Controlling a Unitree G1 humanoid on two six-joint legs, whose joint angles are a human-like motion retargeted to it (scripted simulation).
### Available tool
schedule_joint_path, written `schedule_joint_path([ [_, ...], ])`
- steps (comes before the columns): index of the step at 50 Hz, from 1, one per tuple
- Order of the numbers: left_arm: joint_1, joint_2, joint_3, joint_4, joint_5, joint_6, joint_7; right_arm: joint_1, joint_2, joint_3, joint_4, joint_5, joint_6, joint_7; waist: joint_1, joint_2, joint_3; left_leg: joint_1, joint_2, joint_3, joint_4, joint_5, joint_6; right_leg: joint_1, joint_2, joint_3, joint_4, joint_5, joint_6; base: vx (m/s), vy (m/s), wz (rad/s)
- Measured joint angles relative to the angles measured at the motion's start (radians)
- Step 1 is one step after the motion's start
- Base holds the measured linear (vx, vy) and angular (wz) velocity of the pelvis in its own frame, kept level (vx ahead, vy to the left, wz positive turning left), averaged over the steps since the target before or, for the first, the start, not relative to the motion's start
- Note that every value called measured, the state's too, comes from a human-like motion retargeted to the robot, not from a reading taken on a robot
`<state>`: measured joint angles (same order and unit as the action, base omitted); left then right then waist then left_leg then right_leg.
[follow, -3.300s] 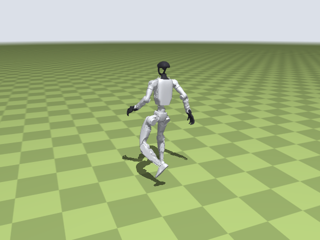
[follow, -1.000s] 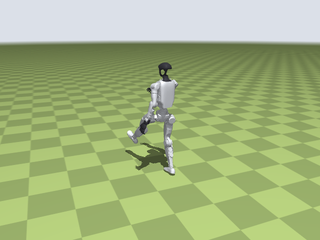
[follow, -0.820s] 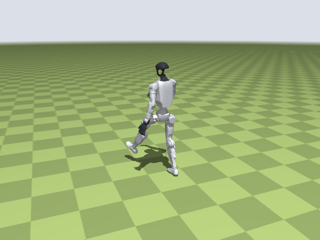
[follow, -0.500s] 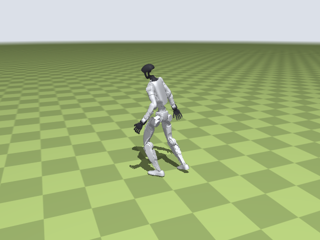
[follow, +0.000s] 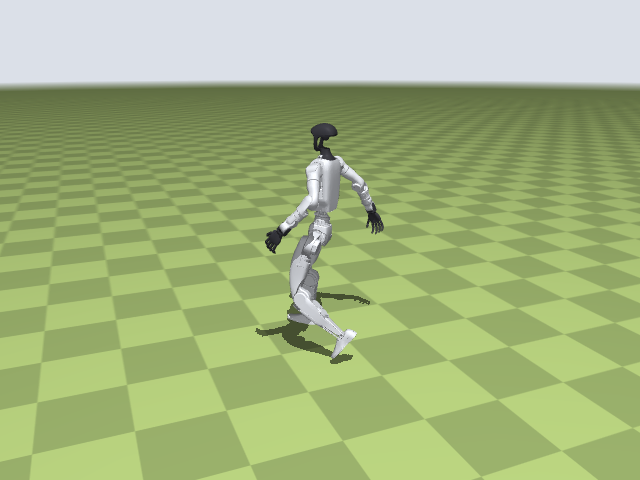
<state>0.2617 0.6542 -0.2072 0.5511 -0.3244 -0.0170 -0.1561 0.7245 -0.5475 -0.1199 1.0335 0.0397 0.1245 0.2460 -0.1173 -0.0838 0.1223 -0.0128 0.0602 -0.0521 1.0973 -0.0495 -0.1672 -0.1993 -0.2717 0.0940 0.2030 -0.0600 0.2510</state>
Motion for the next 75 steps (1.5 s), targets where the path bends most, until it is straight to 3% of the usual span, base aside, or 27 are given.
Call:
schedule_joint_path([
  [2,0.013,-0.026,0.056,-0.074,-0.024,-0.042,0.113,-0.06,0.003,0.003,0.098,0.072,0.007,-0.113,0.044,0.008,0.009,-0.113,-0.069,-0.022,0.17,-0.095,0.043,-0.004,0.025,0.014,0.062,0.129,-0.033,0.76,-0.46,-0.26],
  [5,0.055,-0.159,0.162,-0.082,-0.078,-0.063,0.331,-0.294,0.0,-0.019,0.26,0.083,0.027,-0.465,0.058,0.077,0.062,-0.244,-0.091,-0.056,0.24,-0.24,0.085,-0.063,0.154,-0.012,0.392,-0.003,-0.13,0.58,-0.41,-0.17],
  [8,0.072,-0.344,0.22,0.051,-0.126,-0.065,0.464,-0.565,0.046,-0.027,0.203,-0.016,0.025,-0.724,0.03,0.127,0.144,-0.273,-0.055,-0.018,-0.039,-0.212,0.055,0.036,0.24,-0.084,0.479,-0.068,-0.099,0.42,-0.34,0.22],
  [11,0.032,-0.454,0.194,0.245,-0.08,-0.04,0.411,-0.772,0.117,0.088,0.059,-0.012,-0.043,-0.621,0.079,0.184,0.178,-0.202,0.017,0.137,-0.579,-0.008,0.049,0.168,0.321,-0.112,0.37,-0.05,-0.114,0.34,-0.26,-0.02],
  [13,0.023,-0.472,0.146,0.367,0.029,-0.039,0.344,-0.888,0.148,0.227,-0.021,0.005,-0.096,-0.562,0.159,0.232,0.182,-0.139,0.042,0.209,-0.953,0.2,-0.018,0.241,0.389,-0.097,0.301,-0.033,-0.127,0.36,-0.18,-0.73],
  [15,0.059,-0.466,0.09,0.445,0.181,-0.039,0.301,-0.991,0.161,0.381,-0.095,-0.055,-0.127,-0.549,0.236,0.259,0.163,-0.155,0.022,0.17,-1.165,0.294,-0.095,0.303,0.422,-0.072,0.243,-0.026,-0.129,0.34,-0.09,-0.65],
  [18,0.094,-0.456,0.052,0.519,0.303,-0.034,0.288,-1.201,0.149,0.573,-0.165,-0.276,-0.126,-0.561,0.321,0.245,0.168,-0.278,-0.016,0.082,-1.185,0.154,-0.075,0.368,0.41,-0.049,0.179,-0.016,-0.128,0.21,-0.13,-0.36],
  [20,0.085,-0.455,0.051,0.558,0.295,-0.024,0.278,-1.36,0.129,0.658,-0.189,-0.373,-0.113,-0.566,0.379,0.24,0.192,-0.325,-0.014,0.166,-1.185,0.131,-0.049,0.384,0.399,-0.038,0.178,-0.02,-0.123,0.09,-0.11,-0.31],
  [23,0.07,-0.454,0.076,0.579,0.247,-0.013,0.272,-1.54,0.103,0.704,-0.206,-0.358,-0.097,-0.588,0.476,0.252,0.232,-0.342,0.012,0.326,-1.181,0.242,-0.059,0.406,0.389,-0.022,0.18,-0.021,-0.115,0.08,-0.07,-0.31],
  [28,0.055,-0.46,0.118,0.578,0.157,-0.027,0.333,-1.715,0.115,0.691,-0.186,-0.219,-0.097,-0.616,0.574,0.264,0.284,-0.339,0.023,0.275,-1.112,0.278,-0.062,0.46,0.349,-0.018,0.143,-0.013,-0.091,0.08,0.0,-0.04],
  [35,0.091,-0.465,0.162,0.6,0.159,-0.042,0.301,-1.611,0.176,0.643,-0.361,-0.183,-0.173,-0.382,0.561,0.207,0.173,-0.291,0.08,0.394,-1.063,0.189,-0.052,0.428,0.284,-0.108,0.028,0.008,-0.056,0.09,0.1,0.78],
  [38,0.037,-0.451,0.187,0.607,0.192,-0.008,0.299,-1.41,0.124,0.644,-0.558,-0.119,-0.19,-0.306,0.539,0.123,0.079,-0.31,0.087,0.417,-1.009,0.139,-0.011,0.347,0.227,-0.202,-0.001,0.0,-0.055,0.1,0.16,1.62],
  [40,0.006,-0.437,0.194,0.56,0.181,-0.008,0.316,-1.286,0.103,0.641,-0.627,-0.076,-0.194,-0.266,0.532,0.067,0.058,-0.312,0.104,0.43,-0.909,0.066,0.012,0.327,0.18,-0.267,-0.024,-0.004,-0.049,0.1,0.17,1.82],
  [43,-0.059,-0.423,0.206,0.442,0.119,-0.027,0.343,-1.122,0.087,0.599,-0.644,-0.015,-0.168,-0.17,0.514,0.011,0.104,-0.274,0.167,0.482,-0.72,-0.081,0.026,0.352,0.117,-0.39,-0.03,-0.019,-0.029,0.12,0.2,2.24],
  [48,-0.129,-0.385,0.165,0.224,0.14,-0.113,0.399,-0.913,0.053,0.57,-0.488,-0.207,-0.129,-0.162,0.429,-0.065,0.1,-0.177,0.317,0.893,-0.596,-0.276,0.061,0.35,0.026,-0.679,0.01,-0.016,-0.022,0.2,0.31,3.24],
  [50,-0.109,-0.353,0.11,0.112,0.343,-0.135,0.453,-0.808,0.067,0.514,-0.362,-0.45,-0.155,-0.232,0.348,-0.042,0.072,-0.179,0.406,1.067,-0.469,-0.326,0.062,0.37,0.01,-0.857,0.072,-0.018,-0.04,0.3,0.46,4.3],
  [52,-0.134,-0.335,0.039,0.05,0.423,-0.171,0.494,-0.728,0.069,0.498,-0.229,-0.52,-0.121,-0.269,0.388,-0.056,0.091,-0.042,0.195,1.241,-0.795,-0.225,0.014,0.37,-0.092,-0.915,0.144,0.05,-0.044,0.36,0.57,3.13],
  [55,-0.151,-0.315,-0.053,-0.02,0.457,-0.175,0.515,-0.544,0.092,0.354,-0.091,-0.342,-0.084,-0.348,0.372,0.054,0.142,-0.032,0.111,1.08,-0.852,-0.228,-0.014,0.421,-0.192,-0.983,0.369,0.155,-0.154,0.42,0.67,3.92],
  [57,-0.188,-0.321,-0.131,-0.038,0.41,-0.144,0.507,-0.435,0.109,0.264,-0.013,-0.151,-0.062,-0.374,0.347,0.123,0.197,-0.058,0.05,0.884,-0.775,-0.292,0.039,0.345,-0.248,-0.762,0.599,0.251,-0.175,0.42,0.54,4.68],
  [58,-0.212,-0.322,-0.17,-0.036,0.391,-0.126,0.503,-0.394,0.12,0.241,0.026,-0.087,-0.05,-0.375,0.326,0.144,0.217,-0.084,0.017,0.787,-0.72,-0.326,0.073,0.261,-0.21,-0.559,0.7,0.29,-0.122,0.44,0.27,4.8],
  [60,-0.254,-0.306,-0.224,-0.013,0.374,-0.1,0.493,-0.356,0.147,0.27,0.101,-0.085,-0.026,-0.351,0.287,0.202,0.237,-0.138,0.024,0.618,-0.591,-0.396,0.104,0.135,0.023,-0.211,0.838,0.278,0.011,0.48,0.01,4.2],
  [62,-0.291,-0.284,-0.244,0.045,0.378,-0.082,0.455,-0.379,0.161,0.372,0.144,-0.248,-0.006,-0.283,0.258,0.255,0.265,-0.154,0.055,0.502,-0.478,-0.468,0.097,0.064,0.105,-0.151,0.95,0.206,-0.001,0.57,0.06,3.22],
  [65,-0.343,-0.269,-0.229,0.175,0.409,-0.037,0.425,-0.448,0.156,0.497,0.113,-0.494,-0.004,-0.202,0.165,0.242,0.322,-0.114,-0.057,0.373,-0.418,-0.534,0.126,-0.025,-0.075,-0.198,1.057,-0.004,-0.143,0.58,0.23,2.89],
  [67,-0.387,-0.253,-0.209,0.264,0.435,-0.013,0.404,-0.494,0.154,0.521,0.037,-0.5,-0.02,-0.245,0.115,0.23,0.355,-0.079,-0.082,0.296,-0.394,-0.557,0.119,-0.08,-0.108,-0.243,1.035,-0.161,-0.189,0.55,-0.04,2.29],
  [69,-0.457,-0.222,-0.205,0.328,0.457,-0.009,0.39,-0.552,0.151,0.548,-0.034,-0.408,-0.032,-0.345,0.084,0.22,0.386,-0.052,-0.09,0.236,-0.372,-0.573,0.114,-0.158,-0.1,-0.268,0.976,-0.235,-0.204,0.55,-0.13,1.77],
  [73,-0.603,-0.1,-0.249,0.322,0.443,-0.061,0.418,-0.66,0.096,0.612,-0.118,-0.289,-0.064,-0.48,0.013,0.215,0.365,-0.006,-0.068,0.135,-0.405,-0.581,0.077,-0.348,-0.07,-0.355,0.802,-0.179,-0.169,0.69,-0.19,1.45],
  [75,-0.641,-0.026,-0.265,0.258,0.359,-0.099,0.463,-0.649,0.046,0.599,-0.143,-0.274,-0.086,-0.453,-0.065,0.233,0.277,0.026,-0.045,0.064,-0.508,-0.533,0.048,-0.415,-0.071,-0.427,0.677,-0.098,-0.125,0.95,-0.26,2.0],
])
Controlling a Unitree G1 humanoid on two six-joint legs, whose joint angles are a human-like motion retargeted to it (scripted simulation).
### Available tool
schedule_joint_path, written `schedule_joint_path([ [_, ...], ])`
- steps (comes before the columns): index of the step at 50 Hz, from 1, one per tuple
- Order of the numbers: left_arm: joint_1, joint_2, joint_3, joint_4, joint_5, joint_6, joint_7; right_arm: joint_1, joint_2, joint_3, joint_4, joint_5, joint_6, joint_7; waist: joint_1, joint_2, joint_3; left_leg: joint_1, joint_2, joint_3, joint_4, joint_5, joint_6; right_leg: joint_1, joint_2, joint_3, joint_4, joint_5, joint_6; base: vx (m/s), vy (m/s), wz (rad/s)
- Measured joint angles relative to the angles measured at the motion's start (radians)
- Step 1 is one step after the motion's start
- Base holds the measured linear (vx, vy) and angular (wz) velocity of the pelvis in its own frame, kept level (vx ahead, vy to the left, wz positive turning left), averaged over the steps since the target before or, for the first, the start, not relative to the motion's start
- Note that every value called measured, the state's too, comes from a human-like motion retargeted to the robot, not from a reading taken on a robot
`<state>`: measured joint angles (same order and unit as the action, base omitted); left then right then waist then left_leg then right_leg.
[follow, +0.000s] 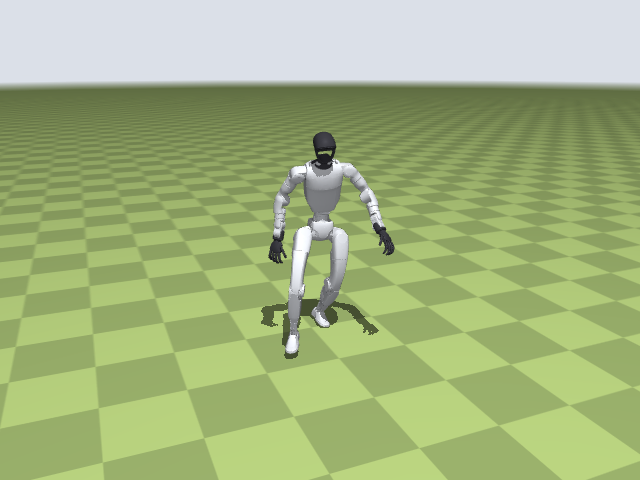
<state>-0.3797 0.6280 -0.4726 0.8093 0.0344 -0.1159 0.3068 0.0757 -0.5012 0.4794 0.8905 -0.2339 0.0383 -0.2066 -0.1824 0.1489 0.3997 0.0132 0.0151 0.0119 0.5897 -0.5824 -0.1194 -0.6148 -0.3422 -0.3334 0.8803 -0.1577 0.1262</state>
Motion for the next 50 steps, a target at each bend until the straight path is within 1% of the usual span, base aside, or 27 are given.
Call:
schedule_joint_path([
  [2,0.003,0.053,0.011,-0.086,-0.133,-0.029,0.05,0.088,-0.047,-0.048,-0.02,0.025,-0.012,0.068,-0.074,0.025,-0.119,0.067,0.032,-0.061,-0.156,0.138,-0.02,-0.011,0.011,-0.046,-0.17,0.093,0.053,1.14,-0.37,2.01],
  [5,0.022,0.098,0.075,-0.188,-0.303,-0.048,0.065,0.253,-0.088,-0.152,-0.033,0.06,-0.01,0.186,-0.135,0.02,-0.238,0.234,0.081,-0.105,-0.366,0.478,-0.043,0.093,0.057,-0.047,-0.458,0.167,0.125,1.28,-0.57,1.45],
  [7,0.038,0.125,0.125,-0.218,-0.371,-0.041,0.031,0.344,-0.096,-0.228,-0.033,0.069,-0.006,0.266,-0.143,-0.025,-0.275,0.311,0.096,-0.09,-0.374,0.684,-0.081,0.202,0.085,-0.033,-0.618,0.142,0.136,1.32,-0.75,0.77],
  [8,0.047,0.142,0.14,-0.224,-0.398,-0.035,0.013,0.38,-0.101,-0.263,-0.032,0.074,0.0,0.31,-0.141,-0.055,-0.289,0.329,0.095,-0.068,-0.336,0.747,-0.097,0.253,0.089,-0.027,-0.676,0.113,0.136,1.3,-0.76,0.46],
  [9,0.059,0.161,0.144,-0.224,-0.412,-0.026,-0.009,0.412,-0.105,-0.293,-0.029,0.08,0.006,0.346,-0.133,-0.091,-0.303,0.333,0.089,-0.035,-0.269,0.766,-0.099,0.292,0.079,-0.022,-0.698,0.07,0.136,1.28,-0.73,0.28],
  [10,0.072,0.181,0.144,-0.222,-0.42,-0.017,-0.031,0.442,-0.109,-0.321,-0.025,0.088,0.014,0.377,-0.123,-0.131,-0.316,0.33,0.079,0.004,-0.187,0.765,-0.095,0.325,0.063,-0.016,-0.701,0.02,0.136,1.21,-0.66,0.17],
  [12,0.075,0.206,0.123,-0.204,-0.418,-0.009,-0.053,0.447,-0.125,-0.329,0.015,0.129,0.048,0.437,-0.089,-0.185,-0.317,0.245,0.071,0.064,0.1,0.653,-0.028,0.407,0.051,0.015,-0.754,0.024,0.13,1.1,-0.58,-0.01],
  [14,0.079,0.214,0.11,-0.185,-0.382,-0.001,-0.07,0.414,-0.124,-0.307,0.1,0.194,0.078,0.395,-0.033,-0.208,-0.29,0.141,0.06,0.078,0.376,0.542,0.03,0.435,0.057,0.067,-0.712,0.125,0.08,0.95,-0.49,-0.36],
  [15,0.082,0.21,0.11,-0.176,-0.359,0.004,-0.072,0.381,-0.12,-0.286,0.159,0.232,0.091,0.346,0.0,-0.206,-0.267,0.083,0.05,0.068,0.501,0.493,0.056,0.435,0.069,0.094,-0.669,0.194,0.037,0.83,-0.4,-0.61],
  [17,0.13,0.162,0.15,-0.154,-0.334,0.024,-0.049,0.262,-0.101,-0.252,0.295,0.252,0.11,0.171,0.058,-0.161,-0.202,-0.028,0.022,0.019,0.653,0.39,0.087,0.404,0.114,0.123,-0.467,0.178,-0.034,0.74,-0.35,-0.73],
  [18,0.174,0.122,0.181,-0.141,-0.329,0.036,-0.034,0.191,-0.089,-0.252,0.348,0.232,0.121,0.063,0.078,-0.137,-0.17,-0.079,0.007,-0.004,0.683,0.34,0.093,0.395,0.136,0.127,-0.36,0.126,-0.038,0.69,-0.35,-0.7],
  [20,0.292,0.024,0.252,-0.102,-0.326,0.059,-0.031,0.069,-0.061,-0.299,0.356,0.166,0.139,-0.154,0.107,-0.106,-0.122,-0.158,-0.009,-0.031,0.61,0.281,0.088,0.426,0.18,0.128,-0.248,0.056,-0.003,0.66,-0.35,-0.69],
  [22,0.404,-0.087,0.302,-0.033,-0.301,0.07,-0.072,-0.019,-0.027,-0.34,0.218,0.147,0.065,-0.182,0.15,-0.086,-0.088,-0.171,-0.004,-0.026,0.319,0.3,0.06,0.505,0.239,0.148,-0.278,0.052,0.025,0.61,-0.31,-1.14],
  [23,0.449,-0.141,0.312,0.016,-0.276,0.066,-0.092,-0.053,-0.013,-0.343,0.128,0.159,0.004,-0.136,0.186,-0.076,-0.07,-0.144,0.002,-0.019,0.112,0.352,0.037,0.555,0.272,0.17,-0.317,0.062,0.03,0.6,-0.24,-1.66],
  [25,0.546,-0.233,0.322,0.121,-0.174,0.056,-0.133,-0.105,0.004,-0.3,-0.052,0.19,-0.078,-0.067,0.268,-0.039,-0.063,-0.084,0.033,-0.026,-0.322,0.525,-0.028,0.643,0.349,0.224,-0.401,0.086,0.028,0.6,-0.17,-1.96],
  [27,0.642,-0.307,0.32,0.239,-0.045,0.047,-0.146,-0.158,-0.011,-0.196,-0.218,0.164,-0.131,-0.038,0.345,-0.011,-0.076,-0.1,0.069,-0.045,-0.579,0.644,-0.09,0.724,0.402,0.28,-0.483,0.103,0.026,0.6,-0.09,-1.81],
  [28,0.69,-0.34,0.318,0.296,0.002,0.044,-0.144,-0.188,-0.027,-0.136,-0.295,0.118,-0.151,-0.036,0.377,-0.015,-0.085,-0.133,0.072,-0.039,-0.649,0.669,-0.106,0.759,0.401,0.3,-0.515,0.109,0.03,0.55,-0.05,-1.39],
  [30,0.764,-0.412,0.367,0.419,0.126,0.06,-0.179,-0.252,-0.072,-0.059,-0.461,0.002,-0.131,-0.056,0.414,-0.033,-0.088,-0.239,0.06,0.034,-0.677,0.67,-0.142,0.819,0.381,0.347,-0.565,0.094,0.035,0.47,-0.01,-0.86],
  [33,0.808,-0.458,0.39,0.492,0.088,0.077,-0.193,-0.393,-0.136,-0.001,-0.631,-0.159,-0.121,-0.098,0.471,-0.05,-0.053,-0.353,0.079,0.263,-0.677,0.69,-0.133,0.87,0.36,0.367,-0.58,0.076,0.041,0.34,-0.05,-0.42],
  [35,0.814,-0.466,0.377,0.484,0.084,0.08,-0.201,-0.465,-0.161,-0.005,-0.71,-0.171,-0.123,-0.127,0.528,-0.055,-0.024,-0.407,0.1,0.417,-0.677,0.743,-0.114,0.87,0.348,0.382,-0.544,0.058,0.094,0.29,-0.06,-0.57],
  [37,0.826,-0.469,0.357,0.43,0.098,0.074,-0.195,-0.502,-0.169,-0.004,-0.756,-0.144,-0.116,-0.142,0.579,-0.039,0.002,-0.448,0.13,0.488,-0.662,0.778,-0.107,0.895,0.349,0.413,-0.552,0.055,0.069,0.3,-0.04,-0.77],
  [38,0.834,-0.465,0.351,0.397,0.125,0.065,-0.204,-0.513,-0.163,-0.009,-0.768,-0.115,-0.121,-0.146,0.61,-0.044,0.003,-0.491,0.151,0.496,-0.618,0.763,-0.104,0.892,0.343,0.428,-0.542,0.052,0.094,0.32,-0.02,-0.93],
  [40,0.842,-0.463,0.336,0.335,0.079,0.063,-0.2,-0.544,-0.147,0.02,-0.757,-0.099,-0.104,-0.15,0.654,-0.052,0.015,-0.494,0.147,0.434,-0.677,0.794,-0.12,0.9,0.324,0.467,-0.538,0.039,0.076,0.3,0.0,-0.95],
  [42,0.842,-0.458,0.332,0.3,0.026,0.062,-0.21,-0.56,-0.111,0.044,-0.726,-0.087,-0.101,-0.121,0.668,-0.08,0.008,-0.516,0.143,0.379,-0.677,0.78,-0.124,0.9,0.301,0.488,-0.539,0.025,0.082,0.31,0.04,-0.58],
  [45,0.817,-0.454,0.333,0.292,-0.029,0.072,-0.22,-0.541,-0.068,0.059,-0.698,-0.066,-0.111,-0.038,0.662,-0.117,-0.026,-0.525,0.137,0.366,-0.677,0.772,-0.115,0.89,0.278,0.497,-0.544,0.004,0.094,0.3,0.06,-0.13],
  [47,0.773,-0.452,0.336,0.29,-0.045,0.086,-0.218,-0.511,-0.046,0.054,-0.693,-0.037,-0.109,0.023,0.644,-0.12,-0.046,-0.505,0.138,0.387,-0.677,0.776,-0.115,0.887,0.282,0.493,-0.556,-0.003,0.088,0.29,0.07,0.19],
  [50,0.708,-0.443,0.332,0.26,-0.069,0.105,-0.203,-0.456,-0.021,0.035,-0.686,0.017,-0.096,0.103,0.602,-0.117,-0.085,-0.458,0.127,0.409,-0.674,0.778,-0.089,0.879,0.293,0.473,-0.57,-0.02,0.09,0.29,0.08,0.45],
])
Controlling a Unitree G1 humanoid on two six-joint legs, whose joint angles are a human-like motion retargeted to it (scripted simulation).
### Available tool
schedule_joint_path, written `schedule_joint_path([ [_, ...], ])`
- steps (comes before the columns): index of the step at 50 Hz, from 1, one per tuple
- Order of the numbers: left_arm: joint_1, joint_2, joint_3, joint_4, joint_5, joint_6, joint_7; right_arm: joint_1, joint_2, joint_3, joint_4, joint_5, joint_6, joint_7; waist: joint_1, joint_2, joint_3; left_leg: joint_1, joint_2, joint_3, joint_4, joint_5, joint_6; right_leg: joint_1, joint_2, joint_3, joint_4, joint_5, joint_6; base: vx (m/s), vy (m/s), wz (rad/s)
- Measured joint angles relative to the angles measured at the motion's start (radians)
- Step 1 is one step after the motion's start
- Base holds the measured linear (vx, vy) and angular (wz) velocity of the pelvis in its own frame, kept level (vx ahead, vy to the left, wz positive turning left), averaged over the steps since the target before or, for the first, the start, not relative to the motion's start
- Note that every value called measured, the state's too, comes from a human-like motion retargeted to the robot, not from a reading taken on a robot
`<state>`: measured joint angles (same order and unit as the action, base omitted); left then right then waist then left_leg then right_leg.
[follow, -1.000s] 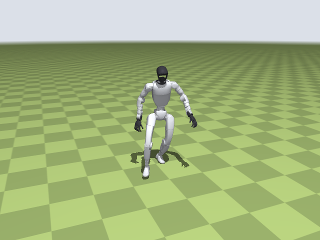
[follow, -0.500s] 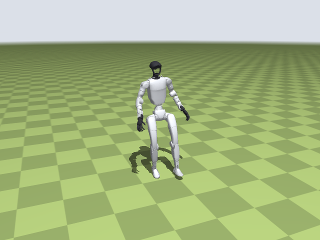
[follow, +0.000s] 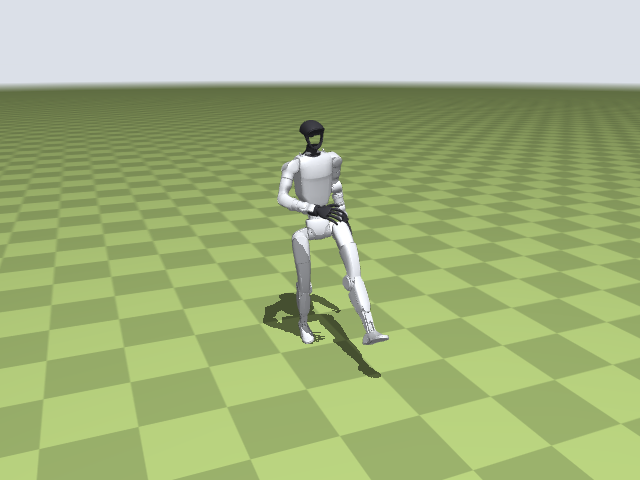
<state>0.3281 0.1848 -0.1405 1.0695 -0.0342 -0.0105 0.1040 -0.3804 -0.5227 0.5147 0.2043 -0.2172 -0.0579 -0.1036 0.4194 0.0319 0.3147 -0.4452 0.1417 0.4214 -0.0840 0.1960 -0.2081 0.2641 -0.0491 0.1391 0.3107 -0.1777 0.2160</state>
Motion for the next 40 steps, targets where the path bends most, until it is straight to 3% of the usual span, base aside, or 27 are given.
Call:
schedule_joint_path([
  [8,-0.08,0.079,-0.013,-0.17,-0.097,-0.023,0.014,0.164,0.125,-0.032,0.07,0.043,0.073,0.052,-0.092,-0.032,-0.154,0.153,-0.047,0.107,0.151,-0.164,0.051,0.008,-0.015,-0.07,-0.087,-0.042,0.007,0.35,0.1,0.53],
  [12,-0.167,0.111,0.008,-0.243,-0.188,-0.018,0.007,0.139,0.141,0.005,0.073,0.075,0.089,0.145,-0.114,-0.061,-0.188,0.182,-0.066,0.113,0.329,-0.288,0.083,0.002,-0.025,-0.135,-0.094,-0.085,0.012,0.4,0.12,0.9],
  [15,-0.226,0.13,0.014,-0.334,-0.213,-0.029,0.015,0.086,0.102,0.042,0.058,0.147,0.082,0.239,-0.115,-0.068,-0.177,0.195,-0.074,0.103,0.412,-0.388,0.104,0.002,-0.02,-0.186,-0.077,-0.113,0.017,0.43,0.13,0.99],
  [18,-0.226,0.19,-0.005,-0.48,-0.167,-0.066,0.002,0.086,0.076,0.036,0.087,0.184,0.006,0.144,-0.085,-0.099,-0.161,0.14,-0.09,0.055,0.49,-0.412,0.097,-0.002,-0.02,-0.229,-0.05,-0.097,0.013,0.48,0.1,1.12],
  [22,-0.128,0.258,0.012,-0.662,-0.113,-0.103,-0.001,0.209,0.068,-0.035,0.117,0.234,-0.008,0.06,-0.019,-0.136,-0.127,0.184,-0.129,0.022,0.475,-0.437,0.115,0.0,-0.024,-0.247,0.016,0.034,0.034,0.66,0.09,0.93],
  [26,0.028,0.251,0.093,-0.674,-0.146,-0.111,0.002,0.309,0.057,-0.096,0.196,0.174,-0.019,0.041,-0.025,-0.095,-0.073,0.355,-0.135,-0.093,0.361,-0.44,0.132,-0.023,0.035,-0.22,0.216,0.311,0.042,0.78,0.06,0.97],
  [28,0.063,0.236,0.159,-0.625,-0.114,-0.069,-0.009,0.325,0.026,-0.127,0.216,0.117,0.037,0.1,-0.054,-0.085,-0.034,0.377,-0.118,-0.143,0.397,-0.473,0.153,-0.136,0.052,-0.217,0.437,0.439,0.046,0.68,-0.06,1.23],
  [30,0.025,0.241,0.181,-0.551,-0.07,-0.02,0.032,0.341,-0.008,-0.144,0.223,0.059,0.072,0.118,-0.079,-0.102,0.024,0.352,-0.13,-0.188,0.512,-0.554,0.185,-0.29,-0.022,-0.261,0.711,0.421,0.024,0.62,-0.03,1.29],
  [33,-0.175,0.279,0.125,-0.459,-0.029,0.059,0.166,0.403,-0.036,-0.161,0.237,0.071,0.113,0.023,-0.086,-0.112,0.174,0.342,-0.133,-0.238,0.713,-0.686,0.188,-0.471,-0.249,-0.372,1.042,0.168,-0.154,0.6,-0.1,1.23],
  [35,-0.373,0.279,0.041,-0.389,-0.016,0.097,0.237,0.495,-0.052,-0.186,0.265,0.143,0.133,-0.076,-0.112,-0.119,0.205,0.286,-0.142,-0.288,0.83,-0.745,0.183,-0.644,-0.361,-0.384,1.176,0.056,-0.216,0.63,-0.16,1.66],
  [38,-0.624,0.232,-0.043,-0.338,0.019,0.098,0.22,0.639,-0.054,-0.247,0.361,0.172,0.147,-0.092,-0.239,-0.115,0.203,0.294,-0.14,-0.389,0.868,-0.782,0.151,-0.83,-0.453,-0.374,1.211,-0.009,-0.199,0.76,-0.26,1.94],
  [40,-0.725,0.215,-0.096,-0.355,0.023,0.067,0.18,0.718,-0.035,-0.298,0.438,0.148,0.15,-0.031,-0.366,-0.116,0.182,0.395,-0.113,-0.461,0.771,-0.756,0.112,-0.855,-0.503,-0.408,1.149,-0.046,-0.142,0.96,-0.43,1.69],
])
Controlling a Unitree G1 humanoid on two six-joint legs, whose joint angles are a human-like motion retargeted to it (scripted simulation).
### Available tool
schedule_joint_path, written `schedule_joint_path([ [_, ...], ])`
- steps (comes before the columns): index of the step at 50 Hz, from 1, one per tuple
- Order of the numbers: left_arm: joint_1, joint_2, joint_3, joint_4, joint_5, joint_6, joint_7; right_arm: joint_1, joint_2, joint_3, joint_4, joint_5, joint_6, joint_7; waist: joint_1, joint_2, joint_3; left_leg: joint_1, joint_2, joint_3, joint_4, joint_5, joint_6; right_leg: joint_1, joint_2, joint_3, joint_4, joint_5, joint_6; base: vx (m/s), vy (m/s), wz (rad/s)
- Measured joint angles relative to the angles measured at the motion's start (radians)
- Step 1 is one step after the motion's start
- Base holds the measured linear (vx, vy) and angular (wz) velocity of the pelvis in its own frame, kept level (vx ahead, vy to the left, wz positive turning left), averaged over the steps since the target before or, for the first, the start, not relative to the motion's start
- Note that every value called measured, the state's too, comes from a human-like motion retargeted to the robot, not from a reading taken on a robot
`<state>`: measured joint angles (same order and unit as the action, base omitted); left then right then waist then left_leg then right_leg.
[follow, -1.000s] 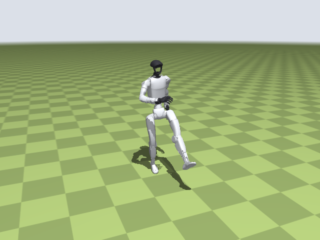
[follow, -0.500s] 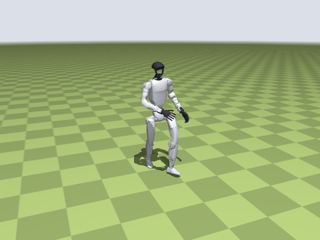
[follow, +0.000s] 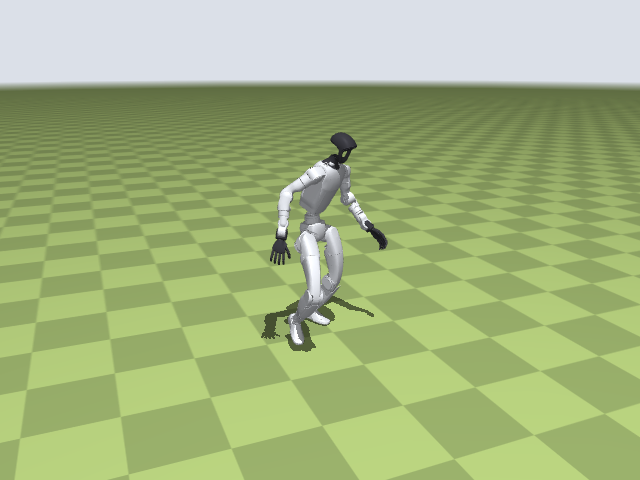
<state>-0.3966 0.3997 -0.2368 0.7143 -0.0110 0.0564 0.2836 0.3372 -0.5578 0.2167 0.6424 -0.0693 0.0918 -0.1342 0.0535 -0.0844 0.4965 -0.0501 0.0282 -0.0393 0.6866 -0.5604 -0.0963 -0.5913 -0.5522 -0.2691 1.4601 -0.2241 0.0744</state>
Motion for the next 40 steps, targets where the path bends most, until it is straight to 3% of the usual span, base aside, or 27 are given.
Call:
schedule_joint_path([
  [3,-0.057,0.01,-0.087,-0.091,-0.062,-0.056,-0.004,0.111,0.018,-0.083,0.075,0.088,0.004,0.103,-0.154,0.028,-0.159,0.108,0.113,-0.03,-0.234,0.206,-0.03,-0.024,0.047,-0.086,-0.295,0.053,0.04,1.08,-0.63,0.63],
  [7,-0.012,0.001,-0.158,-0.229,-0.272,-0.155,-0.102,0.343,0.056,-0.25,0.14,0.327,-0.016,0.194,-0.282,0.054,-0.381,0.261,0.221,-0.039,-0.48,0.643,-0.129,0.127,0.167,-0.175,-0.896,0.201,0.149,1.24,-0.85,0.29],
  [9,0.004,0.013,-0.165,-0.291,-0.361,-0.173,-0.173,0.428,0.072,-0.315,0.174,0.388,-0.011,0.233,-0.3,0.028,-0.452,0.318,0.227,0.009,-0.489,0.727,-0.165,0.206,0.217,-0.127,-1.173,0.204,0.187,1.2,-0.99,-0.25],
  [11,0.015,0.05,-0.16,-0.353,-0.42,-0.174,-0.21,0.473,0.08,-0.349,0.206,0.398,0.004,0.255,-0.288,-0.004,-0.489,0.361,0.24,0.088,-0.401,0.698,-0.165,0.275,0.251,-0.074,-1.341,0.155,0.187,1.18,-1.01,-0.73],
  [13,0.041,0.093,-0.136,-0.407,-0.455,-0.172,-0.214,0.485,0.085,-0.356,0.241,0.387,0.016,0.248,-0.271,-0.024,-0.484,0.398,0.269,0.123,-0.23,0.626,-0.157,0.367,0.253,-0.084,-1.382,0.137,0.187,1.22,-0.83,-0.73],
  [15,0.106,0.125,-0.075,-0.446,-0.432,-0.177,-0.226,0.458,0.087,-0.354,0.292,0.376,-0.007,0.198,-0.242,-0.049,-0.482,0.376,0.255,0.138,0.001,0.559,-0.115,0.349,0.212,-0.072,-1.232,0.191,0.154,1.07,-0.63,-1.31],
  [17,0.174,0.128,0.017,-0.437,-0.453,-0.179,-0.133,0.301,0.075,-0.301,0.406,0.372,0.021,0.103,-0.181,0.005,-0.422,0.331,0.248,0.078,0.227,0.522,-0.082,0.331,0.315,0.007,-1.106,0.249,0.066,0.86,-0.57,-2.22],
  [18,0.23,0.118,0.063,-0.418,-0.451,-0.184,-0.084,0.205,0.075,-0.279,0.475,0.338,0.026,0.029,-0.16,0.026,-0.394,0.302,0.226,0.044,0.329,0.482,-0.078,0.294,0.354,0.044,-0.968,0.209,0.051,0.81,-0.47,-2.14],
  [20,0.356,0.074,0.144,-0.343,-0.465,-0.189,0.024,0.002,0.09,-0.236,0.577,0.209,0.044,-0.166,-0.15,0.044,-0.343,0.224,0.162,-0.009,0.474,0.387,-0.072,0.28,0.401,0.088,-0.779,0.124,0.067,0.77,-0.37,-1.55],
  [23,0.494,-0.032,0.196,-0.142,-0.463,-0.118,0.043,-0.149,0.145,-0.142,0.406,0.014,0.044,-0.317,-0.139,0.061,-0.295,0.078,0.098,-0.016,0.435,0.286,-0.026,0.428,0.452,0.092,-0.844,0.104,0.097,0.68,-0.27,-0.76],
  [25,0.541,-0.087,0.2,0.015,-0.36,-0.075,-0.048,-0.172,0.148,-0.067,0.174,-0.112,0.009,-0.241,-0.072,0.084,-0.276,0.019,0.066,0.021,0.222,0.304,-0.02,0.539,0.497,0.12,-0.968,0.15,0.113,0.59,-0.21,-1.19],
  [27,0.594,-0.11,0.19,0.127,-0.184,-0.073,-0.137,-0.209,0.107,0.008,-0.025,-0.232,-0.027,-0.166,0.034,0.109,-0.272,0.011,0.054,0.097,-0.127,0.426,-0.05,0.612,0.537,0.188,-1.062,0.198,0.136,0.56,-0.14,-1.9],
  [30,0.719,-0.125,0.2,0.205,0.026,-0.1,-0.209,-0.302,0.035,0.087,-0.244,-0.332,-0.075,-0.168,0.17,0.167,-0.275,-0.002,0.083,0.203,-0.603,0.622,-0.133,0.711,0.606,0.294,-1.165,0.233,0.157,0.55,-0.01,-1.86],
  [32,0.79,-0.157,0.243,0.261,0.109,-0.127,-0.243,-0.364,-0.006,0.086,-0.349,-0.305,-0.13,-0.156,0.191,0.181,-0.27,-0.123,0.063,0.251,-0.679,0.626,-0.165,0.755,0.595,0.306,-1.172,0.216,0.187,0.49,0.13,-0.87],
  [35,0.853,-0.198,0.264,0.338,0.001,-0.105,-0.244,-0.485,-0.071,0.118,-0.436,-0.215,-0.141,-0.143,0.235,0.208,-0.233,-0.232,0.082,0.418,-0.774,0.607,-0.165,0.851,0.578,0.365,-1.262,0.211,0.181,0.36,0.02,-0.89],
  [38,0.841,-0.205,0.238,0.408,-0.041,-0.071,-0.222,-0.607,-0.131,0.146,-0.433,-0.217,-0.124,-0.155,0.268,0.231,-0.182,-0.332,0.11,0.621,-0.774,0.688,-0.144,0.872,0.574,0.389,-1.238,0.179,0.166,0.27,-0.01,-0.62],
  [40,0.824,-0.204,0.213,0.432,-0.034,-0.058,-0.214,-0.686,-0.149,0.175,-0.389,-0.261,-0.101,-0.169,0.299,0.231,-0.145,-0.377,0.123,0.659,-0.774,0.74,-0.139,0.875,0.562,0.422,-1.2,0.159,0.159,0.29,0.03,-1.02],
])
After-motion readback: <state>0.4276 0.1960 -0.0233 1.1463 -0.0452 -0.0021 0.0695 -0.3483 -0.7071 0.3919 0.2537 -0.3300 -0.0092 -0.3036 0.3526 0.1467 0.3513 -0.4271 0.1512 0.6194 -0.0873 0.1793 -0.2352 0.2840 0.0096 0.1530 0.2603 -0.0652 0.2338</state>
